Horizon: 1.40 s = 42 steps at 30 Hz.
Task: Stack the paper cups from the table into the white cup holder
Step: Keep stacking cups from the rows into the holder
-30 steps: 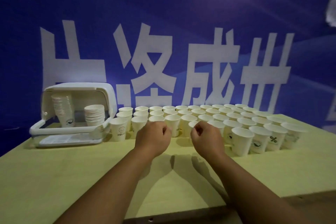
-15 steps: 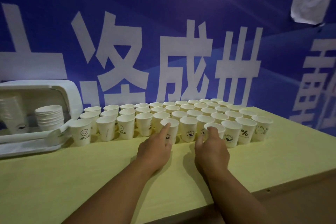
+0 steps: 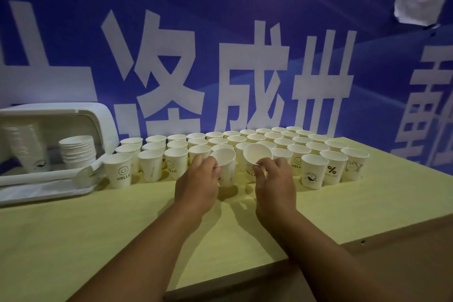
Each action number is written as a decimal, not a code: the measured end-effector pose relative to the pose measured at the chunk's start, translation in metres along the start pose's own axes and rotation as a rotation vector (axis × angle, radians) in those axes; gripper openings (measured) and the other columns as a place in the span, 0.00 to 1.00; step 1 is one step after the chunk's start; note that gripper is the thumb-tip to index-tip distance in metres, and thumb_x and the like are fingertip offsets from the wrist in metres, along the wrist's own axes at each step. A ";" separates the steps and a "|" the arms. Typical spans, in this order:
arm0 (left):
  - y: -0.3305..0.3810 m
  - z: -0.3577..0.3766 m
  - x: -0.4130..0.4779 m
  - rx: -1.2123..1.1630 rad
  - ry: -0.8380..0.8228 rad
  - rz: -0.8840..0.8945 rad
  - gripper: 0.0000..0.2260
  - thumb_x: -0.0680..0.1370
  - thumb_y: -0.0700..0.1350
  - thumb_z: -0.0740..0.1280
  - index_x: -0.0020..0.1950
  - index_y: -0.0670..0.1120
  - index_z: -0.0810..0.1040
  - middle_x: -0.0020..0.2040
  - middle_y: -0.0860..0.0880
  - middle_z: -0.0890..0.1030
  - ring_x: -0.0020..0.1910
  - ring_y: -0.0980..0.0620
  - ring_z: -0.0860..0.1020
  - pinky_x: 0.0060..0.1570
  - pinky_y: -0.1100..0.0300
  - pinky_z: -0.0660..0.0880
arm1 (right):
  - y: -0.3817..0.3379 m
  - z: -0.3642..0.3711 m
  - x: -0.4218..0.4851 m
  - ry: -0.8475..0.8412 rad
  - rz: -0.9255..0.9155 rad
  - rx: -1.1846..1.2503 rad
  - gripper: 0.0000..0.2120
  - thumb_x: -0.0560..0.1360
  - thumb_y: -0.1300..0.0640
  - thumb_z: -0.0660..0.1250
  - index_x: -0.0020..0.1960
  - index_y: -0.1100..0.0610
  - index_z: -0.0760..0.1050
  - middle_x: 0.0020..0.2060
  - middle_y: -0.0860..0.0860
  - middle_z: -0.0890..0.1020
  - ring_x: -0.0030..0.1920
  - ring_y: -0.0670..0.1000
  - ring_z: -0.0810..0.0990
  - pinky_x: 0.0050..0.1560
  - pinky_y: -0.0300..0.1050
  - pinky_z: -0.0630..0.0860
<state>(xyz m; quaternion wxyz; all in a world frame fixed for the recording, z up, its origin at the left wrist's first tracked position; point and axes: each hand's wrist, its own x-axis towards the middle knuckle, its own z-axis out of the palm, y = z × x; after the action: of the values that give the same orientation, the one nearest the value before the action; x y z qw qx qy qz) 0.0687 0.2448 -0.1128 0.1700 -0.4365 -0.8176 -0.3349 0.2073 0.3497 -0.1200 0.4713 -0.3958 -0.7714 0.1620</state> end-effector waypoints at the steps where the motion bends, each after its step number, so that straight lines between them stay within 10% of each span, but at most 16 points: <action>1: -0.005 -0.007 0.001 0.009 0.010 -0.009 0.08 0.85 0.54 0.57 0.49 0.53 0.71 0.50 0.55 0.72 0.43 0.51 0.74 0.39 0.54 0.71 | -0.006 0.003 0.001 -0.018 -0.030 0.023 0.07 0.81 0.48 0.63 0.56 0.48 0.78 0.50 0.47 0.71 0.50 0.48 0.71 0.46 0.44 0.74; 18: -0.158 -0.131 0.012 0.100 0.324 -0.130 0.10 0.85 0.51 0.58 0.51 0.48 0.75 0.52 0.54 0.72 0.45 0.49 0.72 0.42 0.56 0.66 | -0.162 0.117 -0.002 -0.191 -0.251 0.361 0.07 0.82 0.48 0.62 0.57 0.48 0.75 0.51 0.47 0.72 0.53 0.47 0.72 0.52 0.42 0.73; 30: -0.233 -0.176 0.064 0.046 0.586 -0.157 0.09 0.85 0.52 0.58 0.51 0.50 0.73 0.54 0.49 0.75 0.49 0.46 0.76 0.45 0.50 0.79 | -0.249 0.190 0.019 -0.196 -0.219 0.526 0.07 0.81 0.49 0.64 0.59 0.47 0.75 0.51 0.46 0.71 0.53 0.49 0.74 0.54 0.45 0.75; 42: -0.272 -0.156 0.073 0.282 0.469 -0.229 0.09 0.85 0.50 0.55 0.56 0.48 0.73 0.60 0.49 0.73 0.51 0.47 0.75 0.44 0.48 0.78 | -0.287 0.228 0.037 -0.142 -0.149 0.691 0.10 0.82 0.50 0.62 0.61 0.50 0.75 0.54 0.49 0.72 0.54 0.50 0.75 0.50 0.39 0.72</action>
<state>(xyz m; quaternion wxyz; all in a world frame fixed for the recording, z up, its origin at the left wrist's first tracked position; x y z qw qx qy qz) -0.1995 0.0733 -0.0675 0.3746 -0.2241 -0.8383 -0.3266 -0.1285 0.2240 -0.0338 0.5332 -0.1435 -0.7286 0.4053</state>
